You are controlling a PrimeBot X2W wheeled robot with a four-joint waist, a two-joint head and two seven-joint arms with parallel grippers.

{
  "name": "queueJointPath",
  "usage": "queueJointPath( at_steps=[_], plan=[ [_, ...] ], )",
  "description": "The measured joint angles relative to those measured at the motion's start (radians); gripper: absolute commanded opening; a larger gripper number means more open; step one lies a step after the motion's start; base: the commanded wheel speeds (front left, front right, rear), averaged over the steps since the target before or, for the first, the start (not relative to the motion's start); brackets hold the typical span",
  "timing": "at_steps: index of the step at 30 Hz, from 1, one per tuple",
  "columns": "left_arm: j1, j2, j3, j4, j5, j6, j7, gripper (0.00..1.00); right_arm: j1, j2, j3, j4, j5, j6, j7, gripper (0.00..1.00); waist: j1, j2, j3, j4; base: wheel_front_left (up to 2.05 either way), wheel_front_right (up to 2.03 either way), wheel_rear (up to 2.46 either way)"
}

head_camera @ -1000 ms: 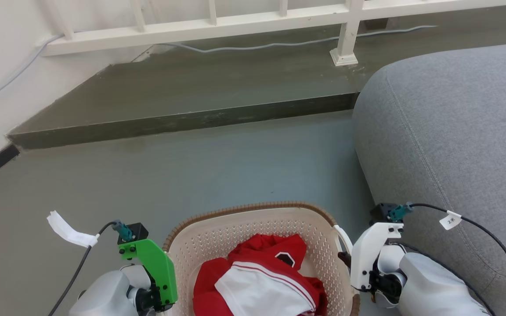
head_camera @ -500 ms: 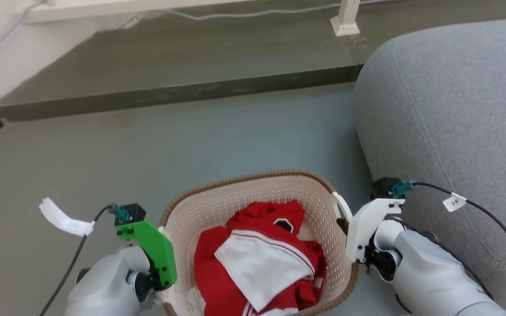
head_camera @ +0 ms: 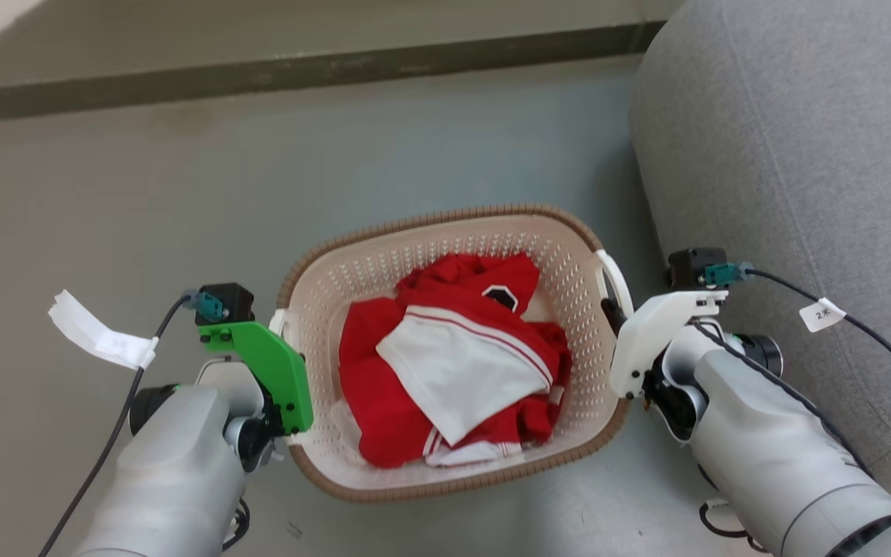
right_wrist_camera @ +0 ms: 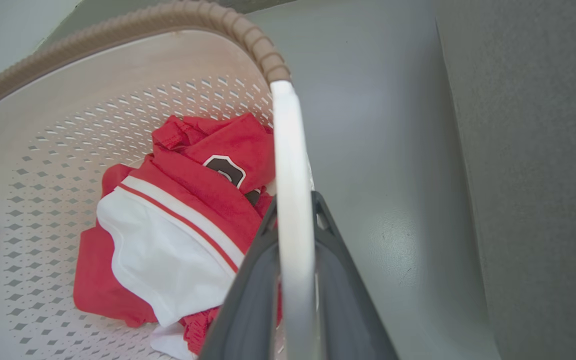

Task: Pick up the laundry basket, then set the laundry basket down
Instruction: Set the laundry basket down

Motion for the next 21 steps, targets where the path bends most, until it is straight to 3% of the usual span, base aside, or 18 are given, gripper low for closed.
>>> queueJointPath(
  at_steps=[12, 21],
  plan=[
    [-0.079, 0.001, -0.021, -0.006, 0.039, 0.021, -0.115, 0.0, -0.072, -0.012, 0.008, -0.002, -0.041, -0.014, -0.119, 0.0, 0.0001, 0.0, 0.157, 0.01, 0.0, 0.0, 0.0],
    [-0.14, 0.009, -0.028, -0.005, 0.072, 0.034, -0.167, 0.0, -0.115, -0.011, 0.008, -0.001, -0.043, -0.014, -0.14, 0.0, 0.0001, 0.0, 0.265, 0.017, 0.0, 0.0, 0.0]
  ],
)
